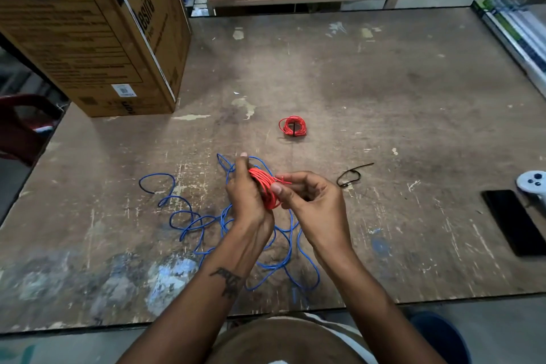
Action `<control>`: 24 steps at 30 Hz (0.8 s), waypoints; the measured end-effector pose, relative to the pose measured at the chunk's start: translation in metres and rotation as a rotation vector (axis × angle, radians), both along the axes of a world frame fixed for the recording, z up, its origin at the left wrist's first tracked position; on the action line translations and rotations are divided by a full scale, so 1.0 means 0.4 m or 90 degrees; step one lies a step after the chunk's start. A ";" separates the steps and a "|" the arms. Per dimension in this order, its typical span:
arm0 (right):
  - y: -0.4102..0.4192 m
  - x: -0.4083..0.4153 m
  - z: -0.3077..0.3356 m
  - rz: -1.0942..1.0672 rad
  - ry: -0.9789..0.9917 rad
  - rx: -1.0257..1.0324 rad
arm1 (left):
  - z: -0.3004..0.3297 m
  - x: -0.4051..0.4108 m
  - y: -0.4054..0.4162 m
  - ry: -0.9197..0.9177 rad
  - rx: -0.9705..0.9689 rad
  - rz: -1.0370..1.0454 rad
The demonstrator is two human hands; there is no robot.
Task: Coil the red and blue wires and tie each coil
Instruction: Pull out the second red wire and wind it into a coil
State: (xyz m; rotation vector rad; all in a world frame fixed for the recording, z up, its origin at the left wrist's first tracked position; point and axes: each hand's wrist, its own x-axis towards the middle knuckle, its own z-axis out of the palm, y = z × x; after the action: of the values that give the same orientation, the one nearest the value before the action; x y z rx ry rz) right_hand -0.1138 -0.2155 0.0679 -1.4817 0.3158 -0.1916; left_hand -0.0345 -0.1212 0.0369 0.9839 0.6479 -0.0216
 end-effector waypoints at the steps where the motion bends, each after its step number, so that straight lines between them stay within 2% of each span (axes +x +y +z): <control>1: -0.001 -0.001 0.005 -0.009 0.003 0.000 | -0.002 -0.005 0.000 0.002 -0.006 -0.005; 6: 0.018 -0.007 0.011 -0.019 0.014 -0.017 | 0.007 -0.015 0.010 -0.011 0.033 0.016; 9: 0.016 -0.005 0.018 -0.028 0.036 -0.031 | 0.000 -0.021 0.019 -0.034 0.046 -0.034; 14: 0.007 -0.014 0.023 0.032 0.078 -0.165 | 0.008 -0.043 0.039 -0.093 0.058 -0.107; 18: 0.020 -0.025 0.049 0.066 0.052 -0.049 | 0.030 -0.059 0.049 -0.182 0.015 -0.102; 24: 0.012 -0.028 0.083 0.182 0.081 -0.008 | 0.053 -0.089 0.045 -0.283 0.043 -0.119</control>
State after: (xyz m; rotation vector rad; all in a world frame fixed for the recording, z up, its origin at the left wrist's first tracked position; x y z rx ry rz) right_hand -0.1250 -0.2106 0.1012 -1.5363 0.2019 0.1302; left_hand -0.0702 -0.1033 0.0581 1.0680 0.1487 0.0544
